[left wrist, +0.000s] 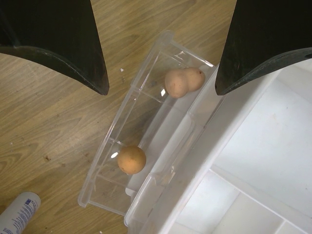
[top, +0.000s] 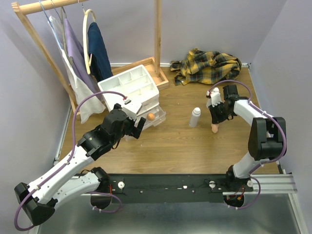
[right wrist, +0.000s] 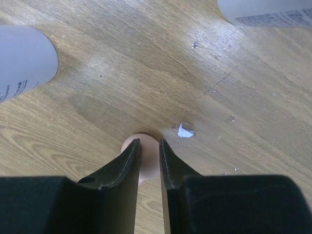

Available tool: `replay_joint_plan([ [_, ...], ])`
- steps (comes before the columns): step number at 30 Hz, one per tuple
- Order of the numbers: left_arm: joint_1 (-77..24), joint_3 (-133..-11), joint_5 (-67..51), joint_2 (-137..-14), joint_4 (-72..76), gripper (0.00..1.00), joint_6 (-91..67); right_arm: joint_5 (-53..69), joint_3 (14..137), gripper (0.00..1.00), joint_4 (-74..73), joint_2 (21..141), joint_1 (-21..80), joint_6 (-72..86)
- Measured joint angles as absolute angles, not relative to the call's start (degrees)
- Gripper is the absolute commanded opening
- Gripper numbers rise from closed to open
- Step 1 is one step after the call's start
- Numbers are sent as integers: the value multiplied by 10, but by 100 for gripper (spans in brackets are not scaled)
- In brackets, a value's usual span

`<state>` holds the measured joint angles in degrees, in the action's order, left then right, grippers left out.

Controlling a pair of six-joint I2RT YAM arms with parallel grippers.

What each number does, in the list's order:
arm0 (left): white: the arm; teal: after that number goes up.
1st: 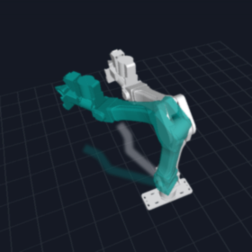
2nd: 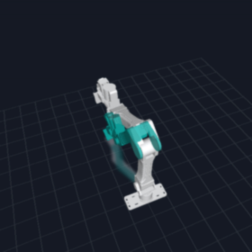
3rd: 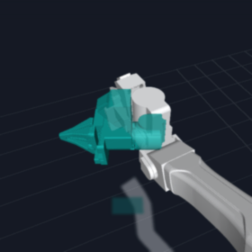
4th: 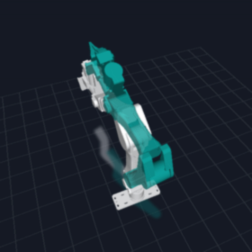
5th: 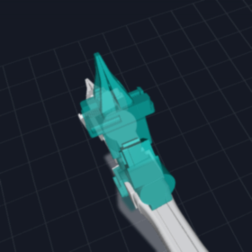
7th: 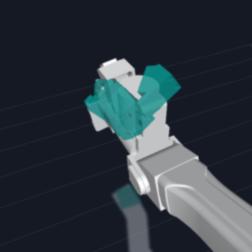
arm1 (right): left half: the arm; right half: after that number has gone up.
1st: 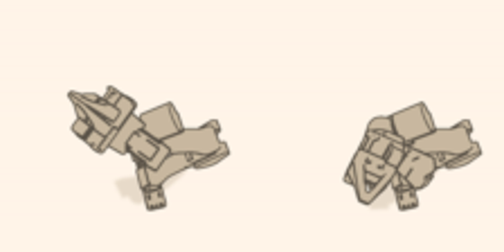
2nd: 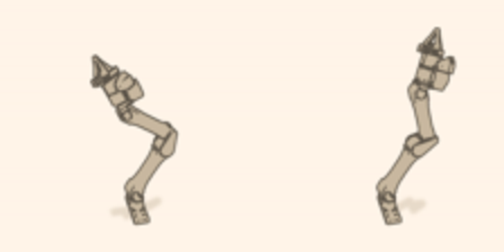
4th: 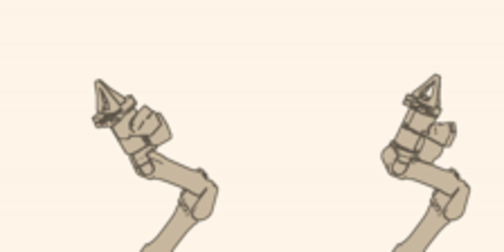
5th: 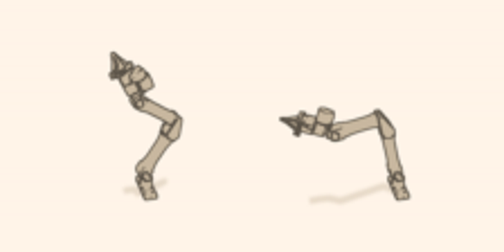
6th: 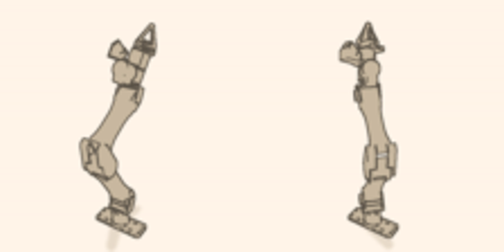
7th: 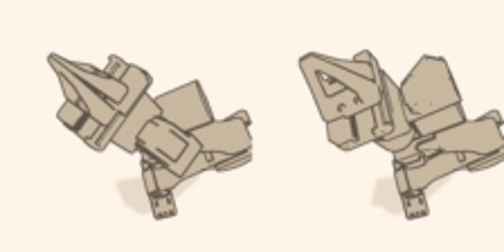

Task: Organize the makeup
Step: Pick up the makeup tool from the center of the board.

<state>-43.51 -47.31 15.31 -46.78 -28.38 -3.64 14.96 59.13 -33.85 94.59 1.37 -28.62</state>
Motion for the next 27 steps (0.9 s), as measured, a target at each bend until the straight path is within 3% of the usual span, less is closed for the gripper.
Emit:
replay_joint_plan([
  [5, -435, -473, 153, -468, -284, 99, -36, 162, 598, 37, -359, 948, 14, -296],
  [8, -435, -473, 153, -468, -284, 99, -36, 164, 599, 36, -370, 948, 14, -303],
  [10, -435, -473, 151, -468, -284, 99, -36, 166, 598, 31, -375, 948, 14, -306],
  [13, -435, -473, 147, -468, -284, 99, -36, 171, 598, 16, -378, 947, 14, -311],
  [14, -435, -473, 147, -468, -284, 99, -36, 173, 598, 5, -380, 947, 14, -312],
  [15, -435, -473, 146, -468, -284, 99, -36, 175, 597, 1, -380, 947, 14, -312],
  [27, -434, -471, 120, -464, -280, 99, -32, 250, 597, 1, -439, 913, 14, -345],
])
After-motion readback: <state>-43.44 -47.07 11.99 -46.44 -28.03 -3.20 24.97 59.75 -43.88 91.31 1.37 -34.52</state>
